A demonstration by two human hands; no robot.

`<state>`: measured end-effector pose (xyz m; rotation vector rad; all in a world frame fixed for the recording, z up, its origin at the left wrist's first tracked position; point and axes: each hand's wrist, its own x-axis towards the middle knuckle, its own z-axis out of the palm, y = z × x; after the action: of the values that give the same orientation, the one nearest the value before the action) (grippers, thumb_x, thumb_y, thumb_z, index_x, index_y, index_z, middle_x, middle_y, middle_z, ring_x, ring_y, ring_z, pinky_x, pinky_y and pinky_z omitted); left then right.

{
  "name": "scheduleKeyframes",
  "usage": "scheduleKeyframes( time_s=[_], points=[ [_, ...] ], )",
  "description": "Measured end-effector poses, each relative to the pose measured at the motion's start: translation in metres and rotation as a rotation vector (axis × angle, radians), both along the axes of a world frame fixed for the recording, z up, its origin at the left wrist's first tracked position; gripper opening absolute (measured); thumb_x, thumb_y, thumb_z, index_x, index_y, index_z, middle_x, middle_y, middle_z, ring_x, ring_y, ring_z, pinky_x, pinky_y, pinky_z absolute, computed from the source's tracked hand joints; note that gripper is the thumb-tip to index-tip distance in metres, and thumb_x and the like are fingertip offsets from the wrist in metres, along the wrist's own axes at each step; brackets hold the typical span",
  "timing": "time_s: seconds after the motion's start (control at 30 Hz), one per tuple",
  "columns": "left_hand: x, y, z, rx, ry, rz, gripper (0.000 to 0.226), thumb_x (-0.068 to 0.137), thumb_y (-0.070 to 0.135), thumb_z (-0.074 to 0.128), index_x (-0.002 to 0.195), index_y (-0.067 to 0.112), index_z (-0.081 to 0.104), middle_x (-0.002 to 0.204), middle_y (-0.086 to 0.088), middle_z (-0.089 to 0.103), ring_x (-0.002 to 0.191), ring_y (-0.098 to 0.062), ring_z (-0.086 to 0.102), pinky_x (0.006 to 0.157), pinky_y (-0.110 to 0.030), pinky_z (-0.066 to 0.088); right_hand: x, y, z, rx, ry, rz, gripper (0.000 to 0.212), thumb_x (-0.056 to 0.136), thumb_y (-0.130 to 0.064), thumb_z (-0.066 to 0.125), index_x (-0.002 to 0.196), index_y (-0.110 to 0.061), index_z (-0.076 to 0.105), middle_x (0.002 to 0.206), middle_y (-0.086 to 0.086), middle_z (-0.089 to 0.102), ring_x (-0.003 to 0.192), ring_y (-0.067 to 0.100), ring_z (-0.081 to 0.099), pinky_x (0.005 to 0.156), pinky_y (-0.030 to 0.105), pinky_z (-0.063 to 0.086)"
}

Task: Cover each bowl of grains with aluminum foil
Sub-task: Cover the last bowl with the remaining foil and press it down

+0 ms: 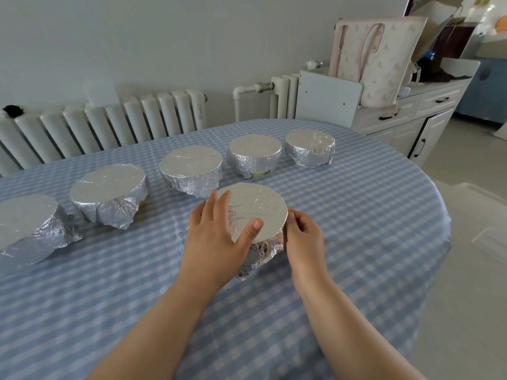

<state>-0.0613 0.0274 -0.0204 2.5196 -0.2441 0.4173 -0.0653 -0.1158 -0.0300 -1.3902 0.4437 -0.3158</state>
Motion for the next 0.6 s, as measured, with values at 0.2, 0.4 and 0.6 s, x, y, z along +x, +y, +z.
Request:
scheduleKeyframes(
  time_s=[0.2,0.4,0.6],
  points=[
    [-0.003,-0.001,0.005,0.014,0.027,0.012,0.100,0.075,0.087,0.017,0.152,0.023,0.020,0.161,-0.003,0.018,0.144,-0.024,0.015,0.113,-0.042,0.024,0.005,-0.002,-0.001,0.077,0.016,0.022,0.017,0.098,-0.016,0.051,0.099,-0.019,0.068,0.088,0.004,0.074,0.069,0.012,0.062,0.065,0.029,0.052],
    [-0.005,-0.002,0.006,0.011,0.051,0.019,0.100,0.075,0.087,0.020,0.153,0.025,0.018,0.162,-0.001,0.013,0.145,-0.021,0.010,0.115,-0.040,0.022,0.006,0.005,-0.008,0.024,-0.059,-0.114,0.014,0.096,-0.014,0.054,0.098,-0.021,0.067,0.085,-0.003,0.069,0.071,0.008,0.063,0.066,0.024,0.052],
    [-0.005,-0.001,0.006,0.013,0.049,0.029,0.104,0.071,0.090,0.015,0.152,0.026,0.018,0.162,-0.003,0.013,0.144,-0.022,0.012,0.115,-0.041,0.022,0.003,0.000,-0.011,-0.007,-0.086,-0.171,0.012,0.090,-0.016,0.066,0.099,-0.020,0.074,0.080,-0.010,0.074,0.073,0.000,0.068,0.066,0.015,0.052]
  ],
)
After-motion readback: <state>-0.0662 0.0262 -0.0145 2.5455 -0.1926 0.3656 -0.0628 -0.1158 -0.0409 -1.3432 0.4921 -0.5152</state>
